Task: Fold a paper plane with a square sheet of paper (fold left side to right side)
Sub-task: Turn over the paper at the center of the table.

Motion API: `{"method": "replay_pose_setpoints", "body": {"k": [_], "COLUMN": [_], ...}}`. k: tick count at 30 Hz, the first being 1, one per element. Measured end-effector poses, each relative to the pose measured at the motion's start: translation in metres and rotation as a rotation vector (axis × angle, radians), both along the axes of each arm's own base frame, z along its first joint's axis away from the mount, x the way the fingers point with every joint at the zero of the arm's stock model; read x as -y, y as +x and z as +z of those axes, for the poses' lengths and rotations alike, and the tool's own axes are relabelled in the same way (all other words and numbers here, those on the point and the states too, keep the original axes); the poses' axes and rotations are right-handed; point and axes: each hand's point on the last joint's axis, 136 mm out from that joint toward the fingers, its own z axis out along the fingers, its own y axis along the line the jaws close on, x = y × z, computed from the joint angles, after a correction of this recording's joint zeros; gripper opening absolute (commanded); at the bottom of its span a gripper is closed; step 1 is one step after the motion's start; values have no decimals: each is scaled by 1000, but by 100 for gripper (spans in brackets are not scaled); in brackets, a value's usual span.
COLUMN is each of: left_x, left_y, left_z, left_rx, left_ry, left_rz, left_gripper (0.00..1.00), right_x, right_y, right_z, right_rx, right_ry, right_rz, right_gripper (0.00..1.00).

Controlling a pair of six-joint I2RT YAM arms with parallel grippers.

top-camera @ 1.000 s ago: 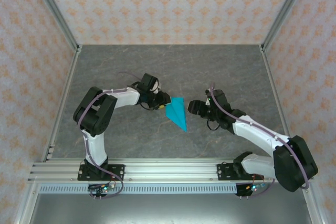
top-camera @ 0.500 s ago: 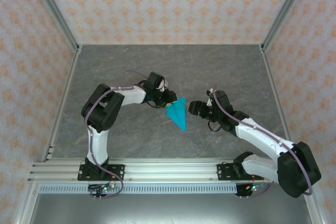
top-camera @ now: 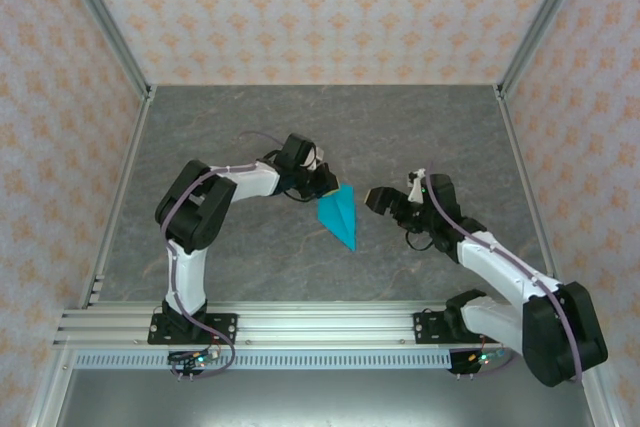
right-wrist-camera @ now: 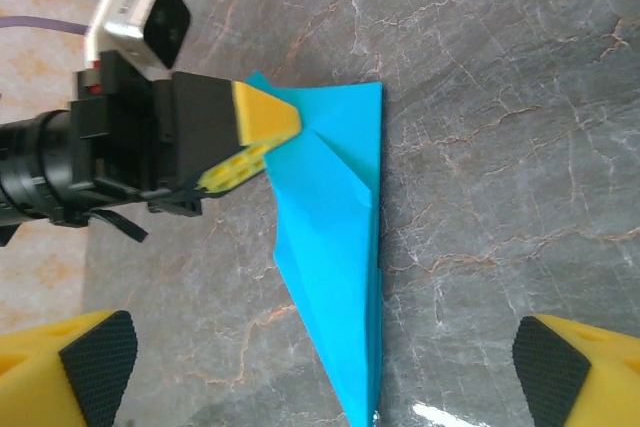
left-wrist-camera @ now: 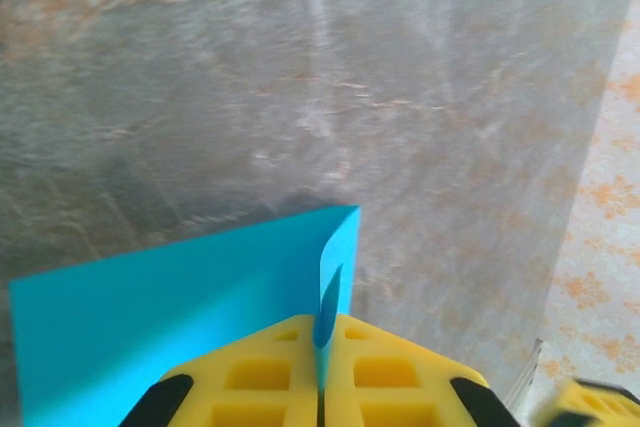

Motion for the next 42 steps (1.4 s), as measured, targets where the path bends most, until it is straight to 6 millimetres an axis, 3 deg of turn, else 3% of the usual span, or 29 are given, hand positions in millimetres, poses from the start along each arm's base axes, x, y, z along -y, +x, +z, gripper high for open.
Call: {"method": "replay_pose_setpoints", "body": {"k": [3,8,13,17,20,28,36,42], "left_x": [-2,-24,-42,-40,-36,-29,-5,-2], "left_y": [5,9,6,-2,-4,-15,-36,-39], "left_z": [49,151,205,225,237,260,274,275], "left_rx": [94,304,409,420,421,429,439,433], "left_ry": [-41,-133,-182,-239,-293,-360,-413,-422], "left_rz": [9,46,77,65,60,44,-23,-27], "left_gripper": [4,4,4,4,4,4,4,5], "right_x": [0,-16,-30,-39,-50,-70,-78,-78], "right_y": [1,4,2,0,-5,-4,-5,-5], "right_z": [9,49,92,126,141,132,156,165], "right_rx": [8,113,214,296,327,265,309,325], "right_ry": [76,224,337,392,418,448,517,542], "right_rz": [23,124,221,283,324,363,384,384], "right_gripper": [100,100,100,100,100,98,61,39]}}
